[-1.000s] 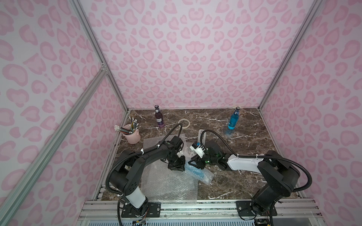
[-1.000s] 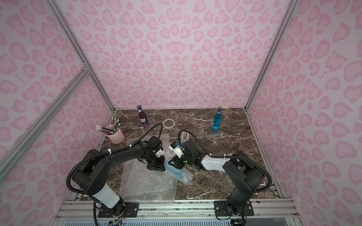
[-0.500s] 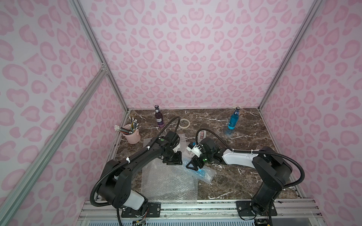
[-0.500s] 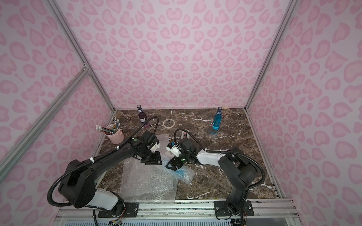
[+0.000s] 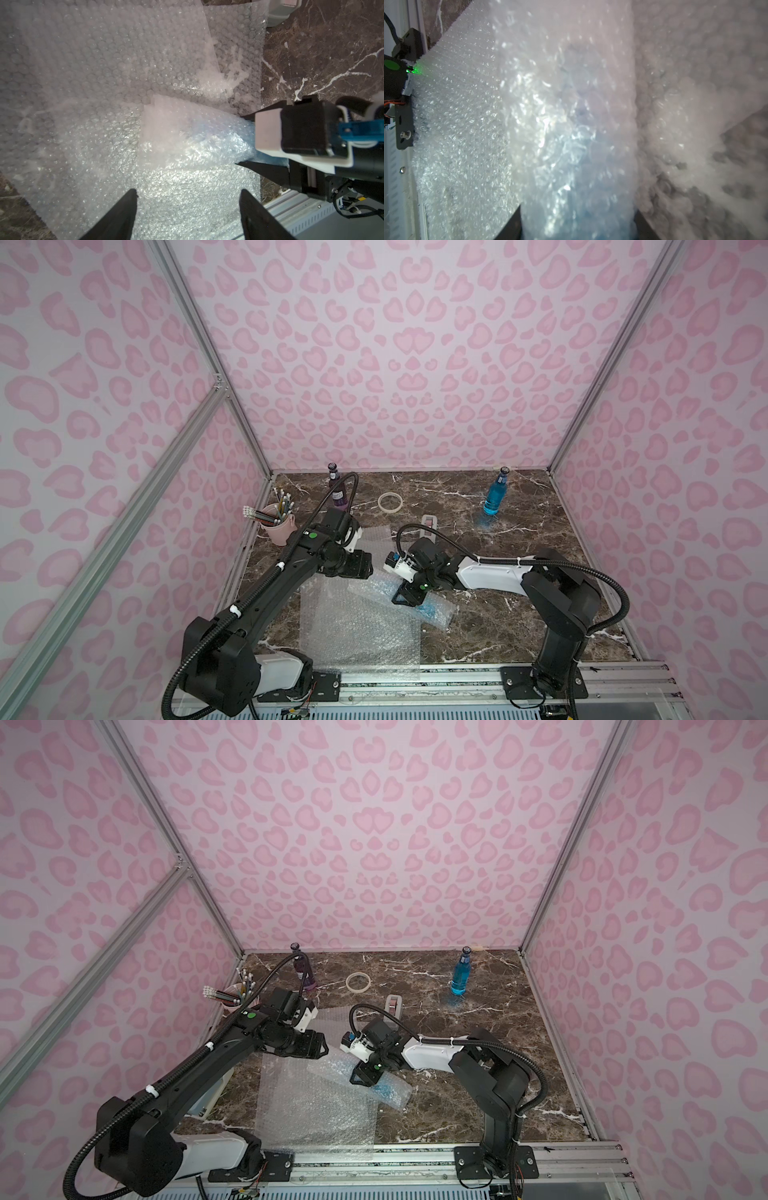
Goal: Wrap wine bottles in bubble wrap
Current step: Pick up the bubble wrap from the bubble wrap, then place the bubble wrap at the center of the board.
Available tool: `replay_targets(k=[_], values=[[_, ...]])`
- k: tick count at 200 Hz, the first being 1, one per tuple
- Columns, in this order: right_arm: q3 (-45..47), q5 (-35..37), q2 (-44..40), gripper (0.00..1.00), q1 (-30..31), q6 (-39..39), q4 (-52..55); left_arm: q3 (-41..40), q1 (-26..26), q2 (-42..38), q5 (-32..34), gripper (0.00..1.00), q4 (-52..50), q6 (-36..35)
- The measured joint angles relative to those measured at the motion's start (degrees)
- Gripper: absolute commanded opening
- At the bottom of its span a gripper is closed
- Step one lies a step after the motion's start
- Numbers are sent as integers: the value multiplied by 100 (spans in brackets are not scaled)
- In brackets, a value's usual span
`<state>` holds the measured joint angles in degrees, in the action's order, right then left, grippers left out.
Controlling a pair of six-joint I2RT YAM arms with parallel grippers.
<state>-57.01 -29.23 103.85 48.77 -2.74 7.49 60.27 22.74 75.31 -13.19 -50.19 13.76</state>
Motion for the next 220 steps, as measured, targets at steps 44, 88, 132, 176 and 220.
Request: replay_targets(k=[44,88,132,176,220], values=[[184,-28,-479,35,-199,28,192,-7,-68,155,-162,80,236,-31],[393,-170,-1342,34,-509,164,251,81,-133,297,-275,79,315,-37],[647,96,-2041,32,-1628,151,824,129,-168,398,-332,80,396,-44],[946,1021,-2490,32,-3316,107,1231,308,-168,455,-216,80,531,-28],[1296,1797,-2597,32,-4833,173,1202,363,-168,791,-210,80,748,-20]])
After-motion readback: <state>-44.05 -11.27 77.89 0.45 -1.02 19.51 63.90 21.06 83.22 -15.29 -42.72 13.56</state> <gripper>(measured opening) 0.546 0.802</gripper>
